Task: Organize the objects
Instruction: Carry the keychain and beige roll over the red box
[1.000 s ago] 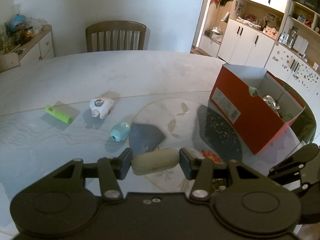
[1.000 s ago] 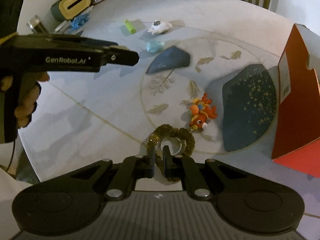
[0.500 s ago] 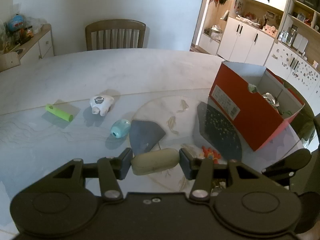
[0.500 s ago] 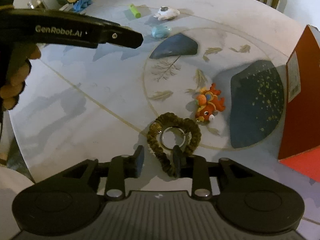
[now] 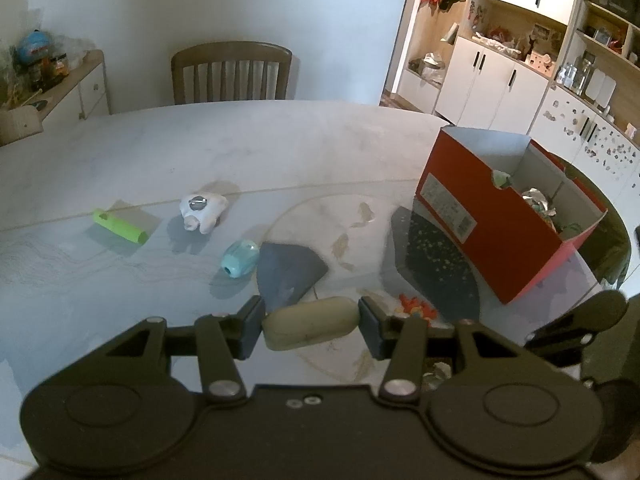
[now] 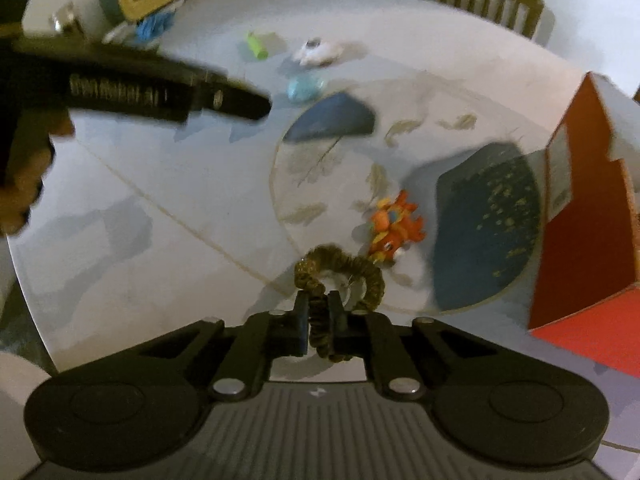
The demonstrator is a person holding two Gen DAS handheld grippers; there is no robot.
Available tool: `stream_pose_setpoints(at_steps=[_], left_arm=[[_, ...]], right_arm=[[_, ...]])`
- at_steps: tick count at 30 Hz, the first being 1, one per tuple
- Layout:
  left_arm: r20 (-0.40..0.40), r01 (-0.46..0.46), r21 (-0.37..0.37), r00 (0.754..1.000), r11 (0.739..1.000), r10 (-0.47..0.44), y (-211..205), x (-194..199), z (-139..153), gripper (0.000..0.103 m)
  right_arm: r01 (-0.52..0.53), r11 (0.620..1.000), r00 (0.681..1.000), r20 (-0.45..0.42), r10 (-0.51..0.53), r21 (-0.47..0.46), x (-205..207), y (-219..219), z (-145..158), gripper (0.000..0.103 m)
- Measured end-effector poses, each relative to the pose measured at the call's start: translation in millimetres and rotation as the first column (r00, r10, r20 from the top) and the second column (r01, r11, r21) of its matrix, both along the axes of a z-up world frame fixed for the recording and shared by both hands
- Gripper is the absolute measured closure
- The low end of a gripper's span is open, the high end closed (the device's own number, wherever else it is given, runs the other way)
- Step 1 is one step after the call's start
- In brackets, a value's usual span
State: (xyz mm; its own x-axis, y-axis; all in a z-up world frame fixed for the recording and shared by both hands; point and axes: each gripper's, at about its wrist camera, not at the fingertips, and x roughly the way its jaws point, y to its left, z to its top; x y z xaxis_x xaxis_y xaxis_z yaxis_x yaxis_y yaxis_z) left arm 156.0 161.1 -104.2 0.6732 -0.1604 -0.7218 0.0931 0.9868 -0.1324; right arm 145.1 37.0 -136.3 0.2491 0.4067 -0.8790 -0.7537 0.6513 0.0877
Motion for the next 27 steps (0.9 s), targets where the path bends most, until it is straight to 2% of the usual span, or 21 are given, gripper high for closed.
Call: stream_pose_setpoints(at_steps=[7,19,27], left_arm=[[-0.005,0.014,-0.039,1.000,0.999,-0.015,-10.7,4.4,13.0,0.053],[0.045,0.080,-0.060,0.996,0.995,-0.077,-62.6,30.6,53.3,0.053],[0.057,0.128,-0.047,0.990,0.991,-0.126,-121.3,63.6,69.6,0.053]], right_arm=[[0.112,0.982,0.994,-0.005,-0.112,0.151,19.2,-26.9,47.1,0.095],[0.195,0.936,0.970,0.083,-0.228,0.293,55.0,-94.5,120.3,0.095],[0.255,0.908,0.940,0.134,-0.314,0.333,91.5,-150.6,146.3,0.095]])
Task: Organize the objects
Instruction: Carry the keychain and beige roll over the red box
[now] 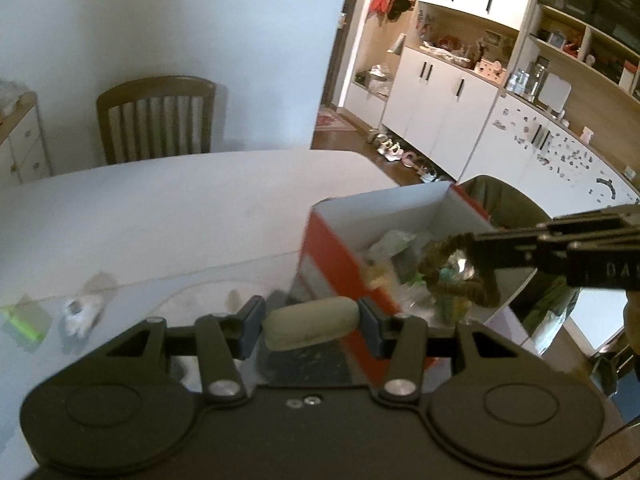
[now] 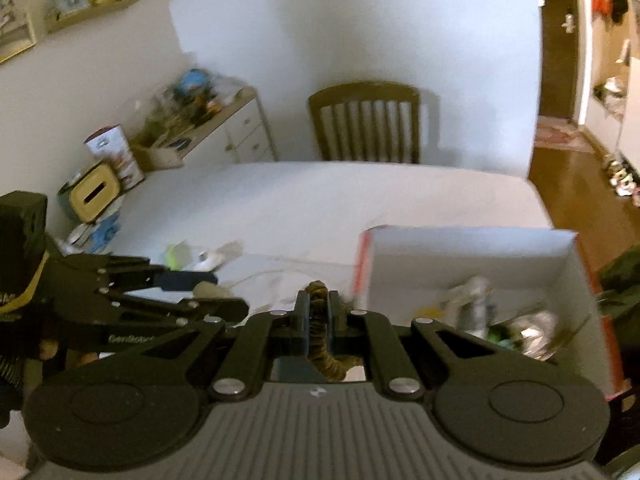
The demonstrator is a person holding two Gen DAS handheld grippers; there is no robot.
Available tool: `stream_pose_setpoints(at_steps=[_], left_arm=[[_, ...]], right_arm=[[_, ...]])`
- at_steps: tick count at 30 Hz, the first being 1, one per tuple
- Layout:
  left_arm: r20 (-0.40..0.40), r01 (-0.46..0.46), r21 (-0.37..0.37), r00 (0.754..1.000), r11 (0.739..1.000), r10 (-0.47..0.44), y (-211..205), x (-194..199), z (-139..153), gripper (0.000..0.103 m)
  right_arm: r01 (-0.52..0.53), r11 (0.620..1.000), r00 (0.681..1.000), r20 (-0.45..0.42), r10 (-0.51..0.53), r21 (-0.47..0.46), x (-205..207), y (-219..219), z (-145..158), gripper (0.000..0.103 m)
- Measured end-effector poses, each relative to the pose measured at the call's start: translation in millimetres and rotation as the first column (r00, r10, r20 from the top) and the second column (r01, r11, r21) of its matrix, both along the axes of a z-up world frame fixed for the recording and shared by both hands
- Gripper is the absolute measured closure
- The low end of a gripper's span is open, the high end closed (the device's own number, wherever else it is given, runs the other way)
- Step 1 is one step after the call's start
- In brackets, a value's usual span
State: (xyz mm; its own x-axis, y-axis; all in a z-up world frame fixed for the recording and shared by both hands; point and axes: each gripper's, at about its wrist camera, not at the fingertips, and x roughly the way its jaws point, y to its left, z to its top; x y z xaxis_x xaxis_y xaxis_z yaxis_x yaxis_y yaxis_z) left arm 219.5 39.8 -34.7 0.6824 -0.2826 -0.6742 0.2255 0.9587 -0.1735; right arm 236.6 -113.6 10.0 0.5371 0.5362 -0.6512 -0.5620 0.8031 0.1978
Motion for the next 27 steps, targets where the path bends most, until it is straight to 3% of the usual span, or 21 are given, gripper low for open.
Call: stream_pose_setpoints(at_steps=[6,16,27], left_arm=[[-0.007,0.040,0.025,0.999,0.999,-0.040,-48.3,25.7,-0.5,0.053],[-0.053,0.095,0.104,0.995,0.990,-0.089,-120.6,64.6,-22.4,0.053],[-0.139,0.121,0.217,0.986,0.969,-0.092,-172.4,111.4,-63.1,0.053]], right_arm=[[0.079,0.997,0.997,0.015,-0.079,-0.009,30.0,-48.8,1.1,0.095],[0.175,0.984,0.983,-0.053,-0.177,-0.032,80.7,-114.1,-36.3,0.095],[0.164,0.983,0.981,-0.091,-0.171,-0.081,120.5,-130.4,-81.8,0.095]])
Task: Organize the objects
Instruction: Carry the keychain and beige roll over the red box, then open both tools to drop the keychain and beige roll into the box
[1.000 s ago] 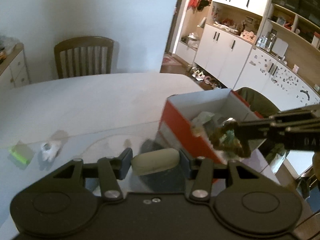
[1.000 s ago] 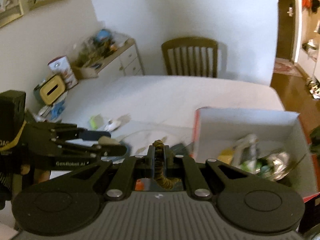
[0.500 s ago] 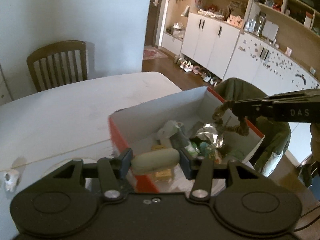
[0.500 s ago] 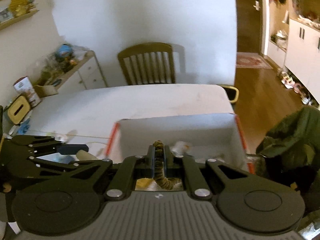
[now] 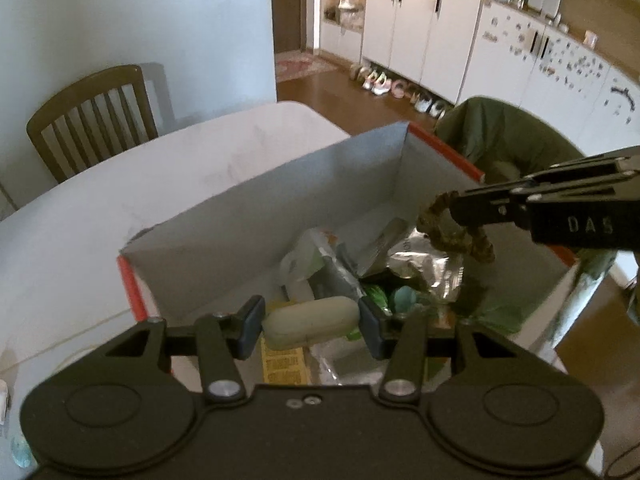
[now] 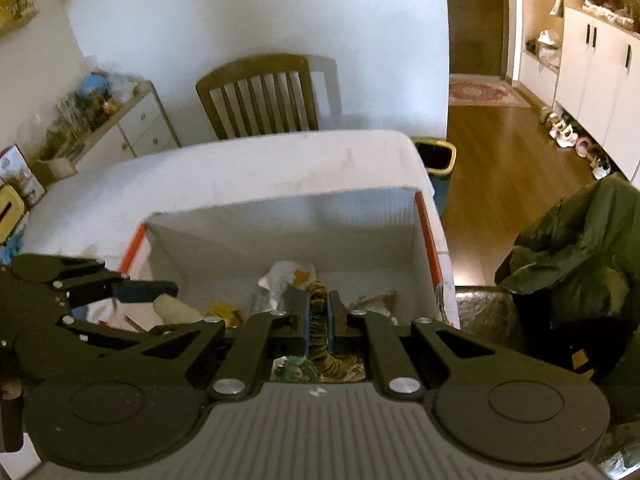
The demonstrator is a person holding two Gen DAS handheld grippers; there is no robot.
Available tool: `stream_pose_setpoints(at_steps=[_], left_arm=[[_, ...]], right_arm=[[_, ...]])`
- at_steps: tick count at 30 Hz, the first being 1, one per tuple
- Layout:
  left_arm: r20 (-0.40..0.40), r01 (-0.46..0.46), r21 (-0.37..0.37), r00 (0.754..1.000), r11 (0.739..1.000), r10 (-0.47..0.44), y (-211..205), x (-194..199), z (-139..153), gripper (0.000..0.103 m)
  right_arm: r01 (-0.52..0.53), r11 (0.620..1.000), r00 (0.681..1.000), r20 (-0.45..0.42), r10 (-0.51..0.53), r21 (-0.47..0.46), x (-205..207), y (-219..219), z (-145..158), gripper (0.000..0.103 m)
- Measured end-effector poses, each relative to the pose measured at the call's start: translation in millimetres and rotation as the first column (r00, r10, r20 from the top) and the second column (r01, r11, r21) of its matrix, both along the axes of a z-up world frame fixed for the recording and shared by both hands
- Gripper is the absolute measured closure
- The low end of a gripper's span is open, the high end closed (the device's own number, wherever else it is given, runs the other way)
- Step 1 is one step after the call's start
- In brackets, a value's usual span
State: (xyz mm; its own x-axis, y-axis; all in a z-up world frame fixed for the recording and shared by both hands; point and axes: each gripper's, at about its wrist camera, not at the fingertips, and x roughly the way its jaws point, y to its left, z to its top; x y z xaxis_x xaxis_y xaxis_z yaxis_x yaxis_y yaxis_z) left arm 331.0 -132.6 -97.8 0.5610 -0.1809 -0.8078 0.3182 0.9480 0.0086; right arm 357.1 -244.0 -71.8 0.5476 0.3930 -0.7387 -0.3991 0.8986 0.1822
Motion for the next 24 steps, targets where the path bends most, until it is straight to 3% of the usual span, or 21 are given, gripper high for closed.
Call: stream_pose_setpoints(at_steps=[10,22,24], left_arm=[[-0.099,-0.038,0.041,0.994,0.998,0.042,-3.0,20.1,-27.2,0.053],[-0.184,-0.084,-0.011,0.980,0.996,0.081,1.1,31.6,-38.7,0.051],[-0.176,-0.088,-0.008,0.981,0.996,0.085,2.0,29.8,-37.4,0.043]], right_arm=[[-0.062,0.998,0.994,-0.097,0.059,-0.029,6.8,6.7,-32.8,0.095],[-0.076,0.997,0.984,-0.163,0.073,-0.012,7.8,4.7,-45.7,0.095],[-0.075,0.997,0.983,-0.168,0.073,-0.009,7.0,3.4,-45.8,0.095]])
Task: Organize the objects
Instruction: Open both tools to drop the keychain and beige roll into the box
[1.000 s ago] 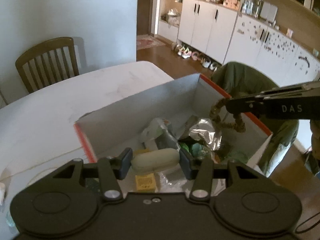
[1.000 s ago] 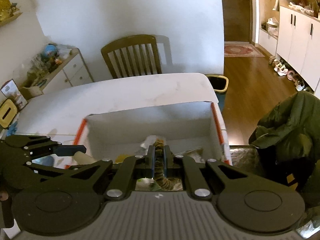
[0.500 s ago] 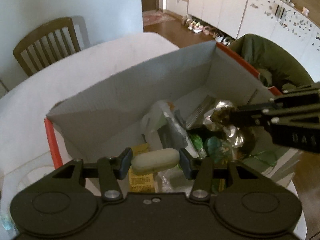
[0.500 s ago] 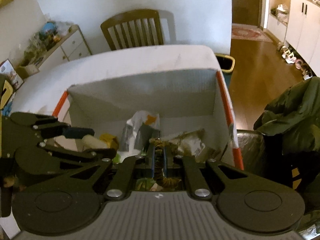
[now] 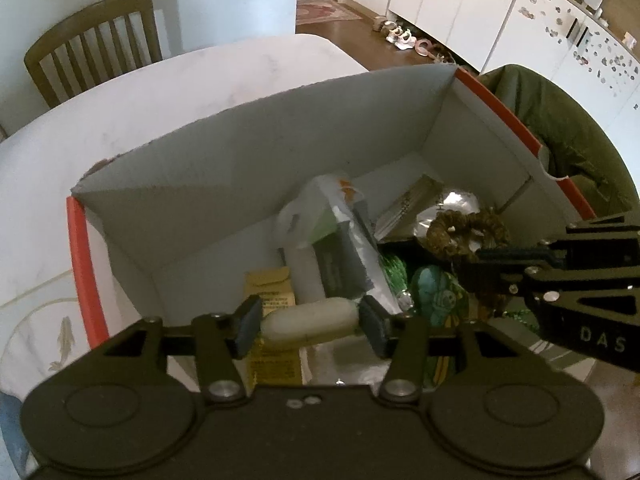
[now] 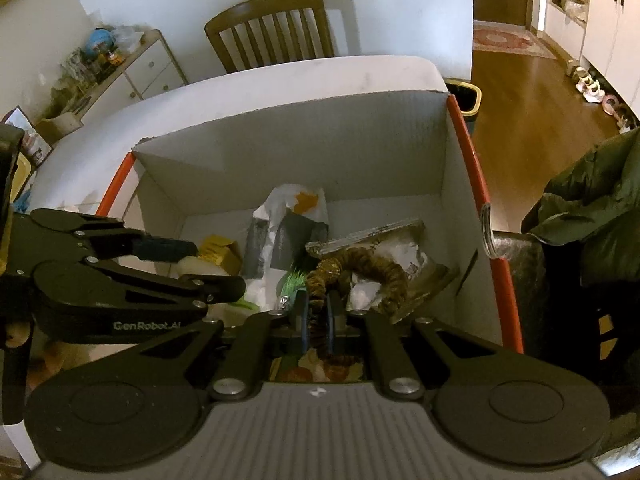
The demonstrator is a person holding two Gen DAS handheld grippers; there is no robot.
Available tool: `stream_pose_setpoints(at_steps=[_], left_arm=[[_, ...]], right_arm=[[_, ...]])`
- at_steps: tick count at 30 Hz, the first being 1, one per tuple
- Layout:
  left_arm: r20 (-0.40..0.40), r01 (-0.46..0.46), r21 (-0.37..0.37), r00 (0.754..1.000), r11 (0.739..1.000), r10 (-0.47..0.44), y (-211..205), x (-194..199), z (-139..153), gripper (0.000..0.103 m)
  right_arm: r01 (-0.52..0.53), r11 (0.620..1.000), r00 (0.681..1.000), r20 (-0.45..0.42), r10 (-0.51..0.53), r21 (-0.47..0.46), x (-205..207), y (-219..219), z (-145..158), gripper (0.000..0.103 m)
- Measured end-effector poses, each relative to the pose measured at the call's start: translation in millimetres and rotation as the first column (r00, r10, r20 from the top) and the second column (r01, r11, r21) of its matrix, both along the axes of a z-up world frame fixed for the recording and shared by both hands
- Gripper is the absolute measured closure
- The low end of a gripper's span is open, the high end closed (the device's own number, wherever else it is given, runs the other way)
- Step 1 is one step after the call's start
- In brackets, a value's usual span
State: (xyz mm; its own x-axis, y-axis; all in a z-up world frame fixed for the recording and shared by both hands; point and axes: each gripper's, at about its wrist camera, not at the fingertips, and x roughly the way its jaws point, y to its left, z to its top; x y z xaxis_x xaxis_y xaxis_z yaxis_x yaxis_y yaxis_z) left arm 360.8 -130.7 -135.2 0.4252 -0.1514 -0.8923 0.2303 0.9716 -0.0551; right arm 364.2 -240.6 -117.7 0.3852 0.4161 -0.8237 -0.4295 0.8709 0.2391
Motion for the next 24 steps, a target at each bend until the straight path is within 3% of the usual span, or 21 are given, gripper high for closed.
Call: stream_pose_setpoints(at_steps=[4,9,12,24], left_arm=[[0.021,0.007,-0.006,1.000,1.000,-0.007,-0.2,-4.0,4.9,0.038],[0.046,0.018,-0.014,0.999,1.000,-0.017,1.2,-12.9,13.5,0.036],[0.072,0.011,-0.031,0.997,0.999,-0.009,3.0,-20.4,21.8,0.028],[0.188,-0.005,-0.103,0.982,0.995,0.025,25.5,-62.5,65.7,0.022]], right_arm=[[-0.004,1.000,1.000,-0.013,0.004,0.017,-1.4,-3.6,1.7,0.088],[-0.008,0.999,1.000,0.008,0.007,0.042,-9.2,-7.3,10.5,0.057],[-0.012,0.999,1.000,0.025,0.011,0.050,-14.8,-8.7,17.4,0.053],[-0.041,0.995,0.992,0.119,0.030,0.095,-45.5,-8.9,58.3,0.040]])
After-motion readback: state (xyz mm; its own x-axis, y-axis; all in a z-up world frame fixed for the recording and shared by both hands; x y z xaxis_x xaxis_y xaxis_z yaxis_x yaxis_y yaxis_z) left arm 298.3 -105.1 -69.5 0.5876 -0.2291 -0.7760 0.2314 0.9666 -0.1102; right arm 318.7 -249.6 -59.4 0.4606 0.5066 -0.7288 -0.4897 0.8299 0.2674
